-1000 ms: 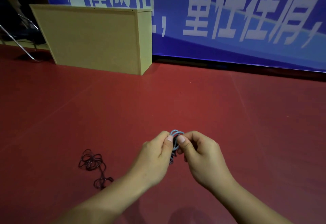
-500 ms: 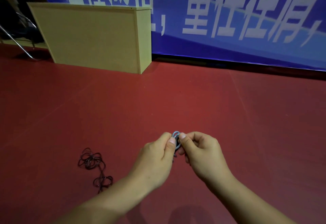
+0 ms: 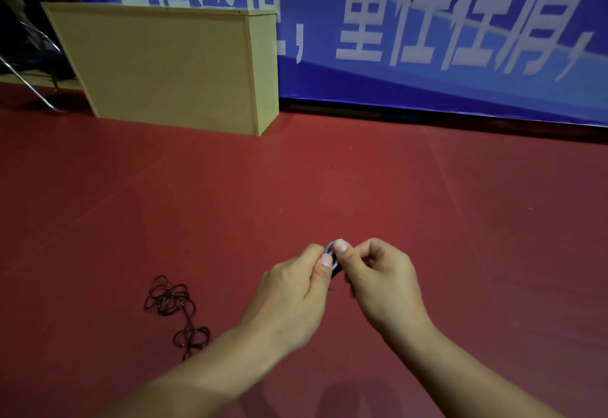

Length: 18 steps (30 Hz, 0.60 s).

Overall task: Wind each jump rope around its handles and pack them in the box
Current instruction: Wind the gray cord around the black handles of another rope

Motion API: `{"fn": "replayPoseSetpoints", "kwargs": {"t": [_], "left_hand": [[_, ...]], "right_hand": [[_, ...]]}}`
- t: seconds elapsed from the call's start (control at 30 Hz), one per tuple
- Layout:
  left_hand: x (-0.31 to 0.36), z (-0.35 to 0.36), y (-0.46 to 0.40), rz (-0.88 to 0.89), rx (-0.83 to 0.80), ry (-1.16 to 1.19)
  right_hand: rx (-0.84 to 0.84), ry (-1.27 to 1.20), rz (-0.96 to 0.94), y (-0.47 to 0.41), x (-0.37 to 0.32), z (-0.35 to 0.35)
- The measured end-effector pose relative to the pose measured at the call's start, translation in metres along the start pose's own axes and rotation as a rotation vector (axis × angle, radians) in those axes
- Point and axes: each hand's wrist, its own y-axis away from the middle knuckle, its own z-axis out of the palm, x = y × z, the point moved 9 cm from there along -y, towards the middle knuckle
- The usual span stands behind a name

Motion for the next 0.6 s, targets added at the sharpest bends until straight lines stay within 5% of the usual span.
{"fn": "replayPoseSetpoints", "kwargs": {"t": [0.2, 0.6], "left_hand": [[-0.003, 0.002, 0.002, 0.003, -0.003, 0.032], [-0.029, 0.004, -0.008, -0.176, -0.068, 0.244]], "right_hand": [[0.045, 0.067, -0.153, -0.003, -0.010, -0.005], [-0.068, -0.140, -0.135, -0.005, -0.009, 0.007]]}}
